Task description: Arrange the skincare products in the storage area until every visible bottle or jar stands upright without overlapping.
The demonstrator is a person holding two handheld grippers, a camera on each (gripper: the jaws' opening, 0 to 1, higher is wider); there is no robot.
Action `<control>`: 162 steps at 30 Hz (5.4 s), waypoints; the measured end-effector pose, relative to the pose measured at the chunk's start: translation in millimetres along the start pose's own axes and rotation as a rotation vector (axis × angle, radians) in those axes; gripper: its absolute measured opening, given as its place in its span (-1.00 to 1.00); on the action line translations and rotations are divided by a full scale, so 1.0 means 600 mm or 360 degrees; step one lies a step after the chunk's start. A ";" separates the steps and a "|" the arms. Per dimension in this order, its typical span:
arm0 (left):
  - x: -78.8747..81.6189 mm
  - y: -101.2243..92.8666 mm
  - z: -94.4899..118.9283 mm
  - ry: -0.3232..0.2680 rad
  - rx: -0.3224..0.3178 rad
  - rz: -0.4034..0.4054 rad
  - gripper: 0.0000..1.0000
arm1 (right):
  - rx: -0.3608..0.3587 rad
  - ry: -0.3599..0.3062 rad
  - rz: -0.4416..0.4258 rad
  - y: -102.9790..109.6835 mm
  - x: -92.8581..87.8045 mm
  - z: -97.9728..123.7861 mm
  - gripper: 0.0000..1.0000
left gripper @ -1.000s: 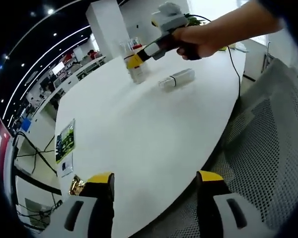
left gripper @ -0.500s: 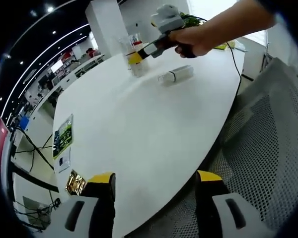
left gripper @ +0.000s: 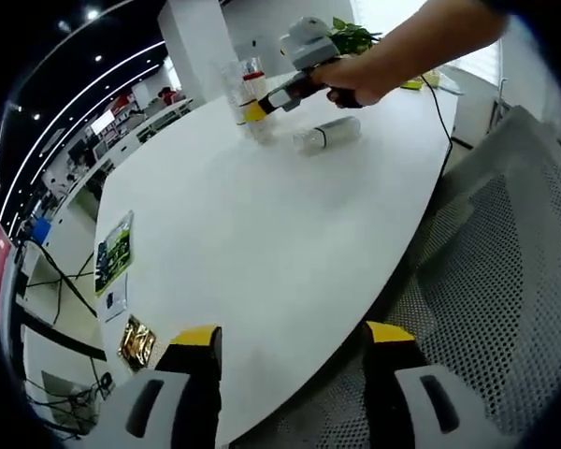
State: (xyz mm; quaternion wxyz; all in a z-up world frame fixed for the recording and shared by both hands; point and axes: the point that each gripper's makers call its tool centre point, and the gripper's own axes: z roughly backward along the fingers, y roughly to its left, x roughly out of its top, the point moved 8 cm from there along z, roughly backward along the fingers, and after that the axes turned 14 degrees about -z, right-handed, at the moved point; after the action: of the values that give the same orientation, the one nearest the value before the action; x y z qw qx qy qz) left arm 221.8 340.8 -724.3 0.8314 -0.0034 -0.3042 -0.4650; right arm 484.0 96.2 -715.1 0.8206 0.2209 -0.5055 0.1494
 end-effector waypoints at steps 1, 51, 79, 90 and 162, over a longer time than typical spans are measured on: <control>0.000 0.000 0.000 0.0000 -0.0004 -0.0001 0.18 | 0.0012 -0.0022 0.0024 0.000 0.002 -0.002 -0.60; -0.007 -0.002 -0.005 0.0069 -0.0029 0.0009 0.18 | -0.0126 0.0055 -0.0050 -0.045 0.013 -0.019 -0.55; -0.001 0.002 -0.001 0.0033 -0.0002 -0.0029 0.17 | 0.0346 0.0432 0.0007 -0.005 -0.012 0.121 -0.30; 0.026 -0.009 0.008 -0.0020 -0.0018 -0.0156 0.23 | 0.0352 0.0811 0.0235 -0.010 -0.085 0.173 -0.08; 0.176 0.017 0.092 -0.1626 -0.0881 0.1748 0.13 | 0.1758 0.0433 -0.1336 0.258 -0.013 0.290 -0.56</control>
State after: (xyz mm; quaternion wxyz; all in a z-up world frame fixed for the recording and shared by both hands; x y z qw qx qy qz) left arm 242.7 281.1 -622.9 0.6684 -0.5716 -0.4757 0.0113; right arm 275.3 139.4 -621.0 0.6327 0.7606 -0.1210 0.0812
